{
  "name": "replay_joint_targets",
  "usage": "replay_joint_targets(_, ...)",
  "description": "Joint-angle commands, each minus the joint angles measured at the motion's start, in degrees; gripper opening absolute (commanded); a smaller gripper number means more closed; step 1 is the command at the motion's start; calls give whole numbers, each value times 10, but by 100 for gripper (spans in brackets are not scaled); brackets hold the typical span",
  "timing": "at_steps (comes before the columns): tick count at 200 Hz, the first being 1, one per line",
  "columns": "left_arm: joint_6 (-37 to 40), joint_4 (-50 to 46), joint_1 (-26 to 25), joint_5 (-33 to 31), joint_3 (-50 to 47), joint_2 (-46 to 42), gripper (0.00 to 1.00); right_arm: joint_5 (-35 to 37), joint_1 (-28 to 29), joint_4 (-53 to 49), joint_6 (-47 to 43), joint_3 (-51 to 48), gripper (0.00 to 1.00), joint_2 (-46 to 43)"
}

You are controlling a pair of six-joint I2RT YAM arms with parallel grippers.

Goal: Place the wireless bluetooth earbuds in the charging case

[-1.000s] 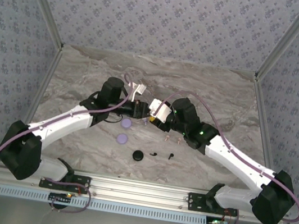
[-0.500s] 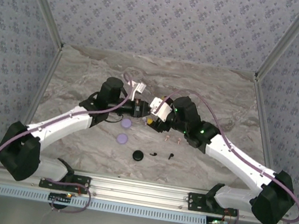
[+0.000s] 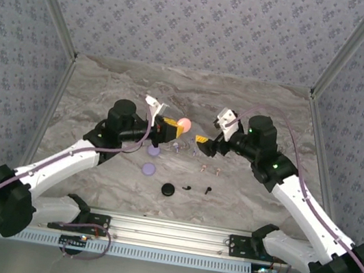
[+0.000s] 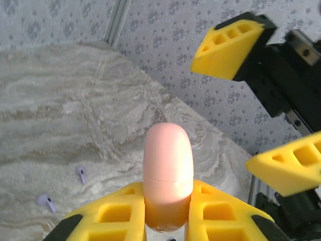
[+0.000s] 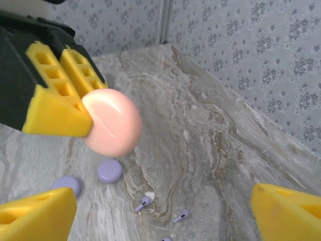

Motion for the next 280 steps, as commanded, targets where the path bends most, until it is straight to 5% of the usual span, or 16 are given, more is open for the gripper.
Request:
replay_joint_targets(1,90,48,-3,34,3,-25,5,-50,-9,51,61,-15,92,-10)
replay_joint_targets(55,152,28,-4,52,5,-46,0,-64,4,72,49,13,88,27)
replay_joint_targets(280,191,-26,-9,53,18,-32,0,-60,10,29,6,121,82,104)
